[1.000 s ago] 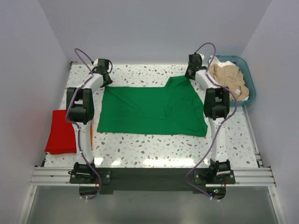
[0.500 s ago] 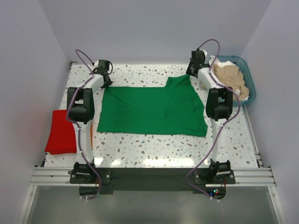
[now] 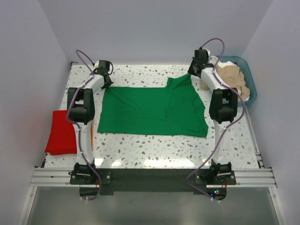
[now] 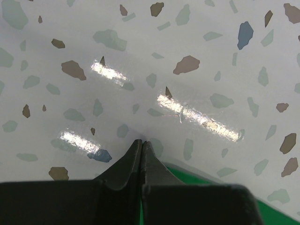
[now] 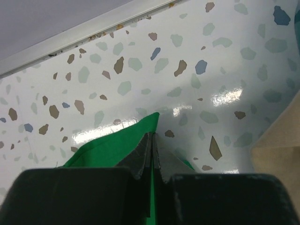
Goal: Fold and stack the t-shirts
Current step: Fold the tshirt
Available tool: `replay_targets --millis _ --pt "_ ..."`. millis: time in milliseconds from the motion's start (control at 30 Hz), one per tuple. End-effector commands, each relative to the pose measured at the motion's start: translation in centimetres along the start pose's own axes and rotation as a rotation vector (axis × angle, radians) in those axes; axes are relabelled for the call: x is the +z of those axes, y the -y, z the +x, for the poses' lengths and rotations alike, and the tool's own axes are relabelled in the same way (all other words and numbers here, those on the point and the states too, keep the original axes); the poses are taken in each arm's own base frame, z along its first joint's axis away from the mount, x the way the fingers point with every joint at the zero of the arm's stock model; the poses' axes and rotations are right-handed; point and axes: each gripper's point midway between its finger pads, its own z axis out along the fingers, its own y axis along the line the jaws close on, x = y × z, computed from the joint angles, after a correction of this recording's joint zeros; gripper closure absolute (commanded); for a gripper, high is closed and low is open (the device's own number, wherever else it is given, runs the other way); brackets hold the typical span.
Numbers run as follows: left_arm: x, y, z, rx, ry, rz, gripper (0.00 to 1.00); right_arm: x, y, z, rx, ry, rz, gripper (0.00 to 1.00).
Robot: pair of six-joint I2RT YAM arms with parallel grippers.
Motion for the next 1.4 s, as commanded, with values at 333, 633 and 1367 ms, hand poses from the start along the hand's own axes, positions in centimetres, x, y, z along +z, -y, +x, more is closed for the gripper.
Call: replay_targets --millis 333,633,1367 --pt "-3.4 0.3 -3.7 -0.043 0.099 0.038 1.00 -8.3 -0.2 -5.2 0.095 0.142 -0.097 1.00" --pt "-2.2 -0.4 -1.6 -0.022 0.049 0.031 1.00 -4.5 -0.6 -3.1 0.059 0.043 -0.103 0.79" --pt "-1.3 -0.1 -1.4 -0.025 0.043 0.038 1.00 2.3 -0.2 1.8 0.091 -0.071 -0.071 0.61"
